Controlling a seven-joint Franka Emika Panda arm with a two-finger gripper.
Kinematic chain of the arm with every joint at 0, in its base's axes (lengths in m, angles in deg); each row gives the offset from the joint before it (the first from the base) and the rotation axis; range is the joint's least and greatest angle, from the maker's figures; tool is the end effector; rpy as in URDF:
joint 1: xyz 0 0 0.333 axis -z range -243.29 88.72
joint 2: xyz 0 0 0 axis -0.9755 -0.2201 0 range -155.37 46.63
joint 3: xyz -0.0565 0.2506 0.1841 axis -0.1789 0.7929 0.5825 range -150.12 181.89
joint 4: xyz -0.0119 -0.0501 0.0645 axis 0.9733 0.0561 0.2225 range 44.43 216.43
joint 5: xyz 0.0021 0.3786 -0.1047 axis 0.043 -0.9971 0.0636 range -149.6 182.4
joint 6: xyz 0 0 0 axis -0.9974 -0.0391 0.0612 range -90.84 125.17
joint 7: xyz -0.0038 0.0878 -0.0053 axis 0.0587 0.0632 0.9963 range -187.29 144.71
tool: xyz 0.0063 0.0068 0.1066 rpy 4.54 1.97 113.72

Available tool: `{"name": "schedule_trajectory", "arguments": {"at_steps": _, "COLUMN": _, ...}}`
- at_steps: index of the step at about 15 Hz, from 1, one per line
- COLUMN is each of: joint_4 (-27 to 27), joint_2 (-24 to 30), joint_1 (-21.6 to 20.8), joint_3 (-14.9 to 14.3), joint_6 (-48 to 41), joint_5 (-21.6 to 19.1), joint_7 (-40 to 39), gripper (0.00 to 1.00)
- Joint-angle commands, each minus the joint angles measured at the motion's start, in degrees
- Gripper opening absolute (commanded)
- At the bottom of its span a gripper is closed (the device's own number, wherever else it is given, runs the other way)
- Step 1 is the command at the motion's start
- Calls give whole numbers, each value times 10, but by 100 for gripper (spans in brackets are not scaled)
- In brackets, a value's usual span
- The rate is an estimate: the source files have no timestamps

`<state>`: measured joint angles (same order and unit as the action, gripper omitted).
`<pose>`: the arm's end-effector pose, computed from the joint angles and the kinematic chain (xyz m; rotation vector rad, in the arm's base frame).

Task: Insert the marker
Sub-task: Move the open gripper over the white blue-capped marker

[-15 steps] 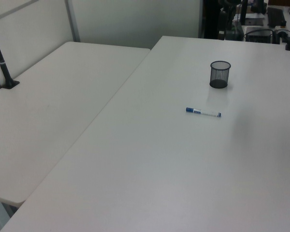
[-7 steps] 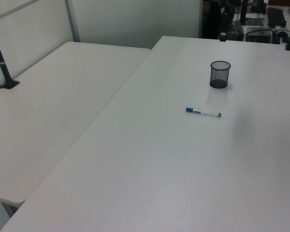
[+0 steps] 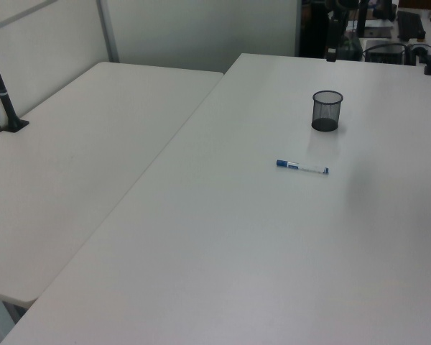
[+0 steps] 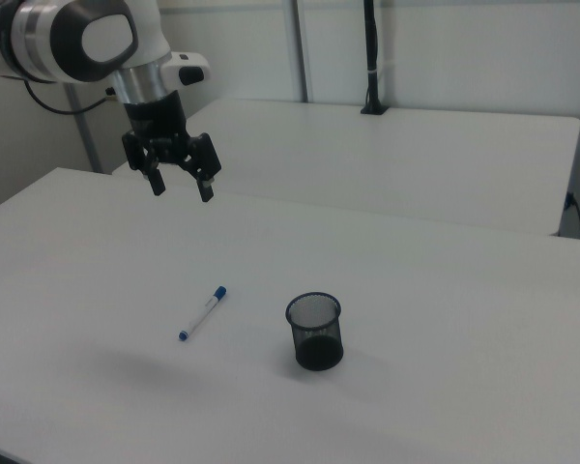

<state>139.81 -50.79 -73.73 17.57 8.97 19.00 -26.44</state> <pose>0.5462 -0.0216 0.5947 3.0891 0.0972 0.0765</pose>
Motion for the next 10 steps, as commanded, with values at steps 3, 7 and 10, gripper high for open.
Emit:
{"name": "schedule_trajectory", "arguments": {"at_steps": 3, "joint_4": 6, "joint_2": -30, "joint_1": -4, "joint_3": 11, "joint_6": 2, "joint_5": 36, "joint_7": -50, "gripper": 100}}
{"name": "schedule_trajectory", "arguments": {"at_steps": 7, "joint_4": 55, "joint_2": -51, "joint_1": -3, "joint_3": 24, "joint_6": 96, "joint_5": 36, "joint_7": -28, "gripper": 100}}
{"name": "schedule_trajectory", "arguments": {"at_steps": 10, "joint_4": 127, "joint_2": -65, "joint_1": -5, "joint_3": 45, "joint_6": 238, "joint_5": 39, "joint_7": 46, "gripper": 100}}
